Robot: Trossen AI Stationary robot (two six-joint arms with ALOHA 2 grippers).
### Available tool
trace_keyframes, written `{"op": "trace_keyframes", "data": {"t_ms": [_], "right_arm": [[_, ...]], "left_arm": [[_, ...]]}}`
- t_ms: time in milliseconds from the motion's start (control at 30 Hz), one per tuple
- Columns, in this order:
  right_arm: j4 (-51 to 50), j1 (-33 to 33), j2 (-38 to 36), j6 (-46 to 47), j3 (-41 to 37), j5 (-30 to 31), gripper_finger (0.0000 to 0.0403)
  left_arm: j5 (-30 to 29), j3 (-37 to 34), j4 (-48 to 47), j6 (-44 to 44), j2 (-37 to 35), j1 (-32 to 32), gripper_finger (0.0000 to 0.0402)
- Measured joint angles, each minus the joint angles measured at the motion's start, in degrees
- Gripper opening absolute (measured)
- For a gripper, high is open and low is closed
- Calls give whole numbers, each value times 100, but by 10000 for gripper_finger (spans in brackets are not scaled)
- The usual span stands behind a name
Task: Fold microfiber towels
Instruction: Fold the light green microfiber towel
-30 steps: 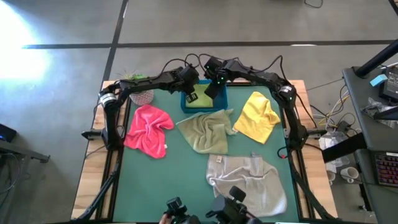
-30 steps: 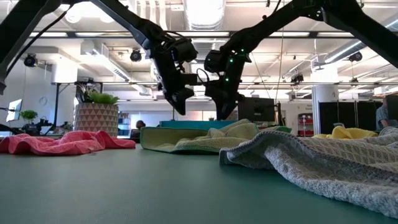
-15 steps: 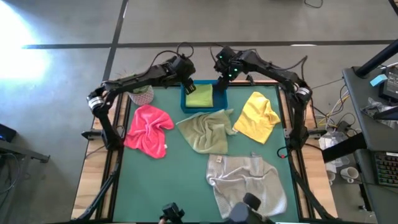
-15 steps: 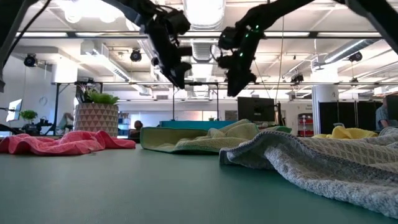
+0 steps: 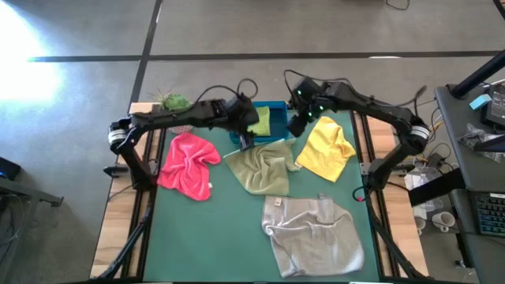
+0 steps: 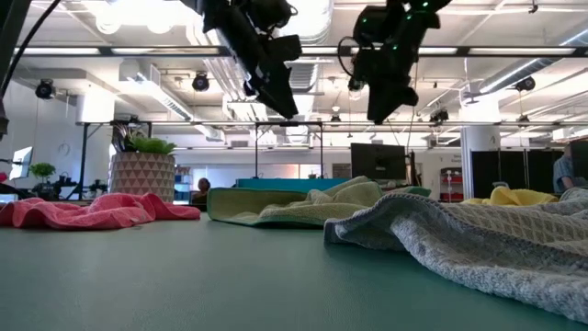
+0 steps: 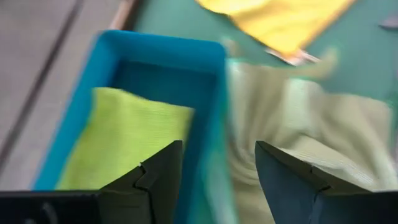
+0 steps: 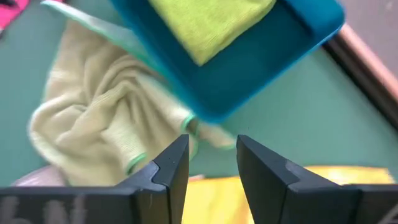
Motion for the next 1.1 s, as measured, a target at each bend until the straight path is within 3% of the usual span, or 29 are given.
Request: {"op": "trace_keyframes", "data": {"t_ms": [267,600,767,1100], "right_arm": [[431,773,-748,1226,-917,50,119],[831,1723,-1005,2034,-1480,139,118],[869,2115,-1000,2337,-1648,447,118],[1011,2391,-999,2627,-1855,553,118]], "left_arm": [[54,-775,364,-547,4,-795,186],[53,-1839,2056,-1472,9,-1670,186],[55,-2284,2909,-1755,147,-1855,186],[332,-2628,2948,-1964,643,-1935,186]]}}
